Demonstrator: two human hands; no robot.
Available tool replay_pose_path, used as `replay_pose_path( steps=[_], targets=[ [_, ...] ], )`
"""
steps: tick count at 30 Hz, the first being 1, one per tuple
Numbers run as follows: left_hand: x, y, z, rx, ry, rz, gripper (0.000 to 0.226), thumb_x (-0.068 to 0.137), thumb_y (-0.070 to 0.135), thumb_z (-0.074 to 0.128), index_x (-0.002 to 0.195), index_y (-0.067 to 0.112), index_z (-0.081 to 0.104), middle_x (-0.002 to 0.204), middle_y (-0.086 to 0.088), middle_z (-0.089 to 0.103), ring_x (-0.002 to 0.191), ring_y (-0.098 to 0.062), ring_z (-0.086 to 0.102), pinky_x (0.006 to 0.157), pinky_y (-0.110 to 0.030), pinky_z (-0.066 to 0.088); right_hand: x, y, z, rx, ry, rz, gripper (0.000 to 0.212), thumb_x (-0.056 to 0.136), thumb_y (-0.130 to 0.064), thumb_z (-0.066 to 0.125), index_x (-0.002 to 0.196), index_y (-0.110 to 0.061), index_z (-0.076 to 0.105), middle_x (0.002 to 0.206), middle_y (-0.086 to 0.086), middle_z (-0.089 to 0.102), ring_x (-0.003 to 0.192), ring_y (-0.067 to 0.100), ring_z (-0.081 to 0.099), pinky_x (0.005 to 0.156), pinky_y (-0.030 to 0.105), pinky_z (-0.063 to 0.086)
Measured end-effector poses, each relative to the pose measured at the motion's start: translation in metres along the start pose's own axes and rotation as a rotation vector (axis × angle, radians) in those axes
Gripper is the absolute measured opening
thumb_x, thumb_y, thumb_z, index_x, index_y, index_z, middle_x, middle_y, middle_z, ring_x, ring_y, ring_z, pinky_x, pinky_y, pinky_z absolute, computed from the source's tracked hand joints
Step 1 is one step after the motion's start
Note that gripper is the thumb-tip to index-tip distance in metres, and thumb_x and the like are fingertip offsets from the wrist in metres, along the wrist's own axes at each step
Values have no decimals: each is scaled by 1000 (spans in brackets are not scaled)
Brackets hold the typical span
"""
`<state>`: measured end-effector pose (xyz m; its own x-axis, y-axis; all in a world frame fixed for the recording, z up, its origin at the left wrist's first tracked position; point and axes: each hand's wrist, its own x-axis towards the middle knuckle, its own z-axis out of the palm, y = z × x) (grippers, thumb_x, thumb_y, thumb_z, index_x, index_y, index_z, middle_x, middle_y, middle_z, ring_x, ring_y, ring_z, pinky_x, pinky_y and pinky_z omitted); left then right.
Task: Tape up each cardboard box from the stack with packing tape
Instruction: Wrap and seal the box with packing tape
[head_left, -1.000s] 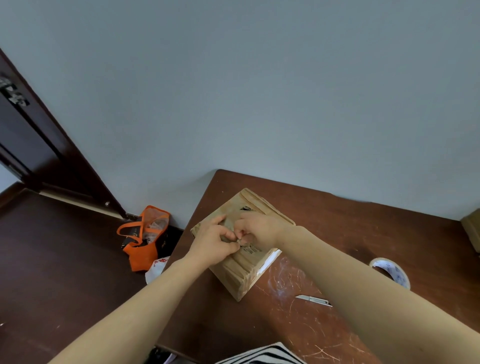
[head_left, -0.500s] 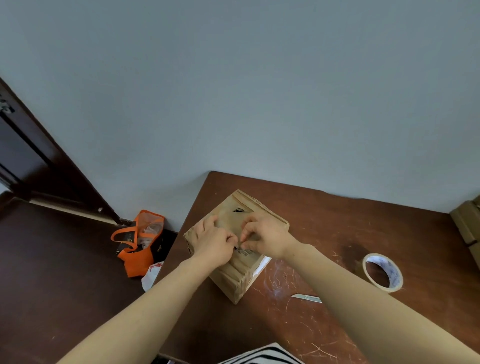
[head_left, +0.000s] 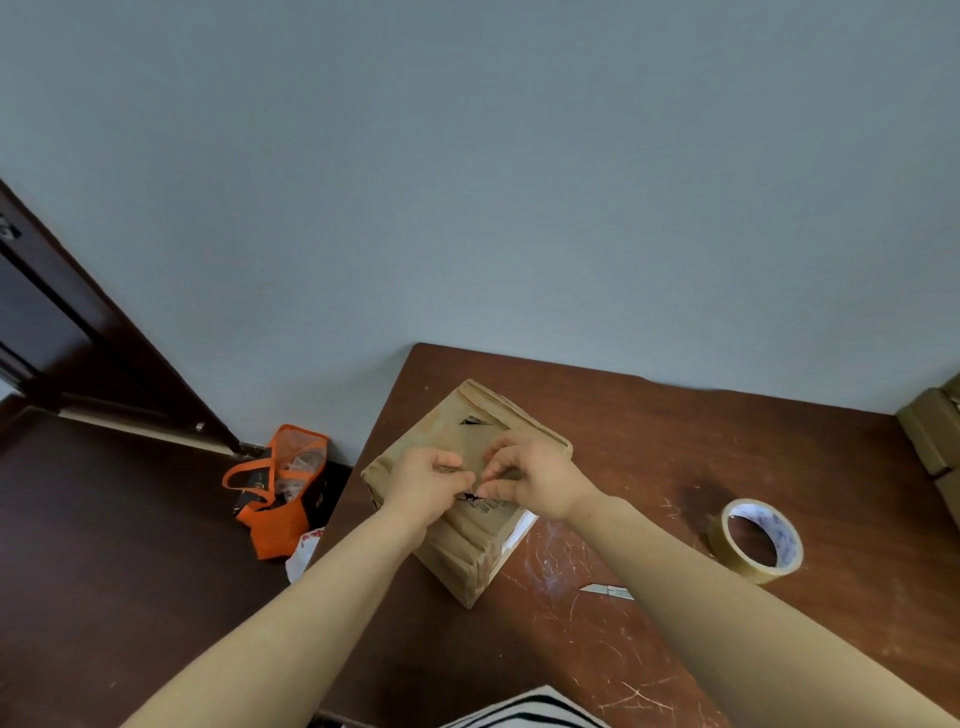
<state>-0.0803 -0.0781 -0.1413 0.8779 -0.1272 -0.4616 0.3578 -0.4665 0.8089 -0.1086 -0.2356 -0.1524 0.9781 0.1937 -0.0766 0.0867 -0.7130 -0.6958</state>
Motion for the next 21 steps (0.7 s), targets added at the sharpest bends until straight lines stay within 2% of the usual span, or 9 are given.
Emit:
replay_pose_path(
  steps=[3,6,10,13,15,17,21],
  targets=[
    [2,-3,1,-86,17,-50,35,82,8,74,115,4,60,82,-10,62,50,-10,43,41,-15,35,0,-2,2,14,45,9,22,82,-21,73,100,-8,73,111,5,61,101,19,57,86,31,46],
    [0,-1,-1,-198,14,-114,32,82,2,72,111,2,59,78,-13,61,47,-10,40,34,-14,31,1,-4,4,-11,39,2,19,83,-20,72,99,-10,75,103,8,66,95,21,59,80,32,45],
    [-3,1,0,-262,24,-150,29,81,-3,70,108,-1,59,72,-12,60,43,-9,38,32,-14,28,3,-5,7,-147,8,-51,21,88,-21,66,104,-8,73,106,9,65,101,21,53,77,26,36],
    [-4,2,0,-250,34,-149,30,80,-4,68,109,-1,60,68,-9,60,37,-6,38,32,-14,27,4,-7,11,-312,-11,-57,23,94,-23,56,109,-9,65,111,7,56,106,22,49,84,33,41],
    [-5,1,-2,-186,31,-117,33,79,-3,69,111,1,61,66,-6,61,35,-6,39,33,-15,28,3,-7,13,-430,-18,-75,26,97,-25,50,112,-8,61,112,8,54,107,24,49,85,39,44],
    [-5,1,-3,-34,32,-23,39,80,3,69,118,5,61,69,-5,65,34,-6,43,39,-16,32,2,-6,16,-492,-22,-103,28,98,-25,46,113,-5,59,114,10,53,108,26,48,85,39,43],
    [-3,4,-5,261,48,136,47,82,15,65,129,16,59,68,0,69,44,-7,53,59,-19,46,0,-5,20,-497,29,-134,21,93,-15,52,106,-1,60,109,13,54,107,29,48,83,40,44]
  ],
)
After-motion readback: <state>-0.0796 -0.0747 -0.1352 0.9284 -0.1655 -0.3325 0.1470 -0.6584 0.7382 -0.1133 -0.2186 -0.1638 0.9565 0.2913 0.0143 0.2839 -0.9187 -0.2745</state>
